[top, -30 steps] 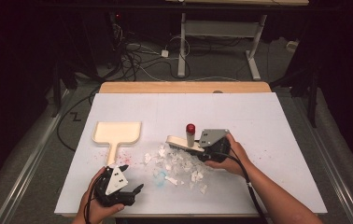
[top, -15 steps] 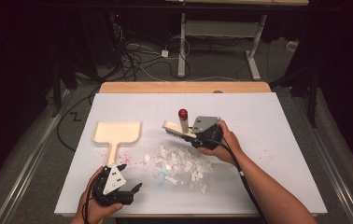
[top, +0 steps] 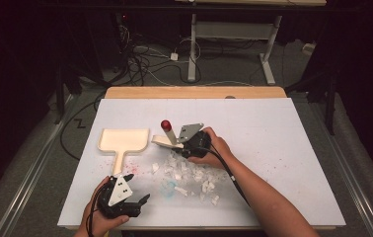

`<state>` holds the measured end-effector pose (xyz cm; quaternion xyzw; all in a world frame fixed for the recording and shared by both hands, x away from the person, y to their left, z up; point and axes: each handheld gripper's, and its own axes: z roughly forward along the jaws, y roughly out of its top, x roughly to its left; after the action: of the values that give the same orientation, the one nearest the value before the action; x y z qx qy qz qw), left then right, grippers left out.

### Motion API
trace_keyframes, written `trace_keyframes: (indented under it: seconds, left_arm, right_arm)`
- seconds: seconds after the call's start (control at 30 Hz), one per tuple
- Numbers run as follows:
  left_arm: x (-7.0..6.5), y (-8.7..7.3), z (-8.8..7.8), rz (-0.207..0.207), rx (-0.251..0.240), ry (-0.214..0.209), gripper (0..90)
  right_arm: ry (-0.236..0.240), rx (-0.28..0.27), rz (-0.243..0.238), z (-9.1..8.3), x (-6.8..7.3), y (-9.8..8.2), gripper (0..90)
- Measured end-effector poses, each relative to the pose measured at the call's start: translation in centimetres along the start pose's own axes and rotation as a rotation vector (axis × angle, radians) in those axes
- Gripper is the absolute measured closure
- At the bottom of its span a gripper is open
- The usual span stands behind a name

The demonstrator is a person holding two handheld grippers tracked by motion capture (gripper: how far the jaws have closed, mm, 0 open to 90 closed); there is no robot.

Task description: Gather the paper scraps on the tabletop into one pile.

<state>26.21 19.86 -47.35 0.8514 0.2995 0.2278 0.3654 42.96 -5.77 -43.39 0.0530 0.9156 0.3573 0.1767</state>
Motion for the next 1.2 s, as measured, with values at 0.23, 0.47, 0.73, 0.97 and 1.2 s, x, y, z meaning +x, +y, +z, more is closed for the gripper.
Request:
trace_keyframes:
  seconds: [0.23,0.47,0.73,0.97,1.2]
  left_arm:
    - [0.1,0.0,-0.2,-0.005,-0.009,0.010,17.7]
    - [0.5,0.0,-0.6,-0.020,-0.024,0.024,17.7]
    - [0.4,0.1,-0.5,-0.017,-0.022,0.029,17.7]
    - [0.4,0.1,-0.5,-0.021,-0.023,0.027,17.7]
    - [0.7,-0.1,-0.9,-0.042,-0.039,0.035,17.7]
  right_arm:
    - [0.082,-0.032,-0.062,-1.7,1.8,-1.6,67.4]
    - [0.127,-0.053,-0.115,-4.0,3.1,-3.0,67.5]
    - [-0.002,-0.048,-0.111,-6.0,2.7,-3.3,67.8]
    - [-0.028,-0.087,-0.077,-5.9,1.1,-1.6,67.7]
    - [0.001,-0.061,-0.130,-3.4,1.6,1.4,67.7]
